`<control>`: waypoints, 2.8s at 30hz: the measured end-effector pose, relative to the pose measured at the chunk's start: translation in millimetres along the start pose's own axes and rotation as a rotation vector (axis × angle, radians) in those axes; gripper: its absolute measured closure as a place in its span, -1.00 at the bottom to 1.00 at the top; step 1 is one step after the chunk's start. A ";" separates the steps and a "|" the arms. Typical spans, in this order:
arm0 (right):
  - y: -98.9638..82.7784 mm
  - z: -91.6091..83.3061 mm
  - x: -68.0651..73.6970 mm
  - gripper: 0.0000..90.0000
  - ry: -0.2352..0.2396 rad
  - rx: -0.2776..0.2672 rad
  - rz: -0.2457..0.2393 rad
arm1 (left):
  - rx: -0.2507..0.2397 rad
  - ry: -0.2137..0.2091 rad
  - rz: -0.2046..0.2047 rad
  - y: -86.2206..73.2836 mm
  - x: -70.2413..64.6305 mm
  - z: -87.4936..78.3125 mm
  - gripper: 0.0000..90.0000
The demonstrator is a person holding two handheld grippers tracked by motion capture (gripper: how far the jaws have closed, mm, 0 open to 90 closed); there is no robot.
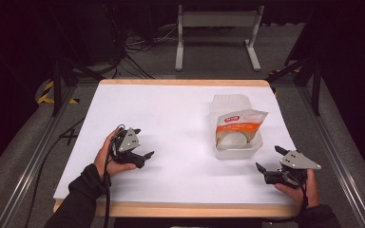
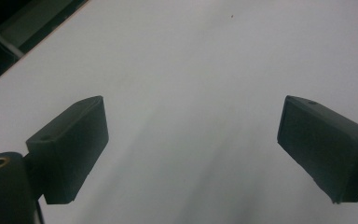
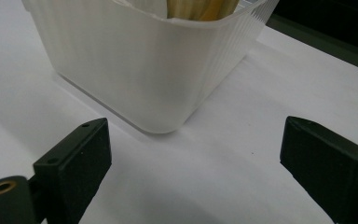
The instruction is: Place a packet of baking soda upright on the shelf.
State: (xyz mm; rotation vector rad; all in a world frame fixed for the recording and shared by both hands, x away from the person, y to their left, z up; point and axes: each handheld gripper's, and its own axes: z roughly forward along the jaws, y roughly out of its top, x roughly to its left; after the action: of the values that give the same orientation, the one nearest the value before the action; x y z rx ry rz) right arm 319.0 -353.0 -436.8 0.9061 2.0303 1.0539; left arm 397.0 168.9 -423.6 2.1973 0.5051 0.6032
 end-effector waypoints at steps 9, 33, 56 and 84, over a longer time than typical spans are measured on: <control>0.3 0.5 1.2 -0.79 0.003 0.004 -0.002 | 0.006 0.030 -0.036 -22.9 4.9 -19.2 -0.83; 0.7 -1.1 -1.3 -0.80 -0.006 -0.008 0.012 | -0.046 0.111 -0.229 -83.4 17.3 -70.7 -0.84; 2.4 -5.1 -5.9 -0.80 -0.033 -0.040 0.049 | -0.138 0.130 -0.334 -101.1 20.3 -93.3 -0.87; -0.1 -6.8 -6.6 -0.79 -0.047 -0.032 0.058 | -0.097 0.120 -0.332 -91.6 17.9 -78.0 -0.87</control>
State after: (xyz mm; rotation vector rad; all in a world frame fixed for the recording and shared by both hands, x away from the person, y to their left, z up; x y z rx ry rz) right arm 317.0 -361.1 -432.3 0.9691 1.9534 1.0836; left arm 352.8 280.2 -444.9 1.9367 0.8641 0.5674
